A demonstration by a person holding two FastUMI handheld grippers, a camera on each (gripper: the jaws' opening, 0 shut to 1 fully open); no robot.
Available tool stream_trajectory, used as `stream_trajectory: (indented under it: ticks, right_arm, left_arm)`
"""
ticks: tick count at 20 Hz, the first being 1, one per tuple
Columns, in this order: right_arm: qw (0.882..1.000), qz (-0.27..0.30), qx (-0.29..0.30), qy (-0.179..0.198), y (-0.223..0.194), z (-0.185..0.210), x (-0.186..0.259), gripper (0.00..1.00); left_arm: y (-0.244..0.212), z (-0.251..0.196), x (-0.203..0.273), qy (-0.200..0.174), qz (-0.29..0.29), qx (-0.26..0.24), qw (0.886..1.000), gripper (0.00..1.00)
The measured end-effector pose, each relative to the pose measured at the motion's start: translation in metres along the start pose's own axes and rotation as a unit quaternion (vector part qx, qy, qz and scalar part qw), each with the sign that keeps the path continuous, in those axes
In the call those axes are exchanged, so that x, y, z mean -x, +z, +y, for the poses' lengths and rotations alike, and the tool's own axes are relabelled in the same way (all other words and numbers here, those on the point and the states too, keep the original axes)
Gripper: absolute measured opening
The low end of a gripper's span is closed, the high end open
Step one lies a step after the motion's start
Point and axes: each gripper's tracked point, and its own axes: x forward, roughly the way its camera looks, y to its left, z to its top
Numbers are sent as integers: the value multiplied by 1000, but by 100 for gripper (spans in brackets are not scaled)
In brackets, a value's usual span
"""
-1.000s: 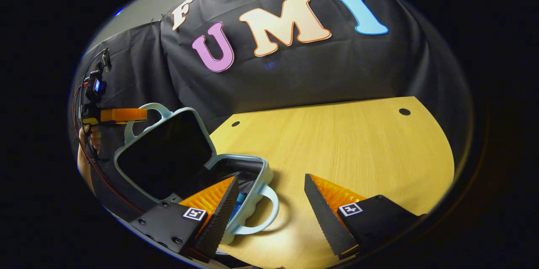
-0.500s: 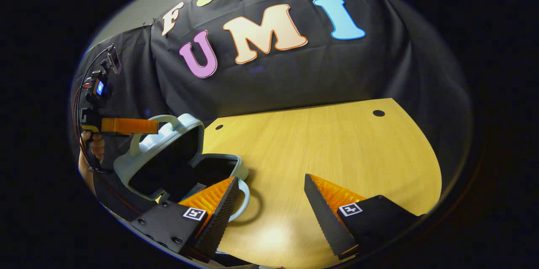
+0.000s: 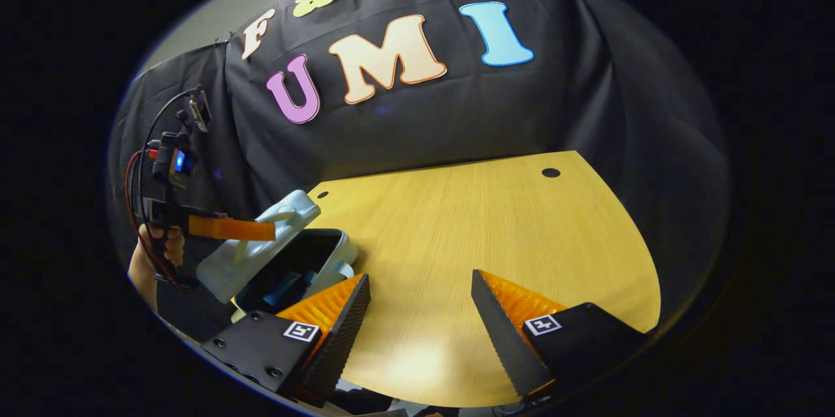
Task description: First open the suitcase, pack the skin care products into it, and then close the suitcase.
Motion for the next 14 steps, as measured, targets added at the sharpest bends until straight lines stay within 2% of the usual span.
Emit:
stream_trajectory:
  ticks: [2, 3, 5, 6, 7, 9, 10, 12, 14]
  right_arm:
    - [1000, -4, 13, 9, 4, -6, 10, 98]
    - [1000, -6, 19, 14, 7, -9, 13, 98]
    - [999, -12, 29, 23, 15, -13, 21, 98]
    - [999, -17, 30, 27, 20, -14, 24, 98]
    - [999, -22, 30, 31, 26, -13, 27, 98]
    - [998, -39, 27, 36, 42, -6, 32, 98]
    - [998, -54, 26, 37, 54, -1, 35, 98]
    - [994, -96, 29, 32, 84, 13, 40, 98]
    - [987, -153, 52, 11, 121, 28, 47, 98]
  left_arm:
    - [-13, -4, -10, 24, 11, -14, 1000, 4]
    - [-18, -9, -13, 29, 22, -21, 999, 2]
    - [-27, -25, -18, 32, 26, -22, 999, 8]
    - [-28, -33, -16, 31, 14, -22, 999, 19]
    - [-21, -39, -11, 36, -3, -26, 999, 41]
    - [1, -43, 1, 56, -51, -29, 997, 70]
    - [13, -42, 10, 69, -80, -30, 994, 80]
    - [45, -33, 31, 108, -150, -38, 982, 81]
    - [76, -30, 53, 131, -208, -48, 968, 83]
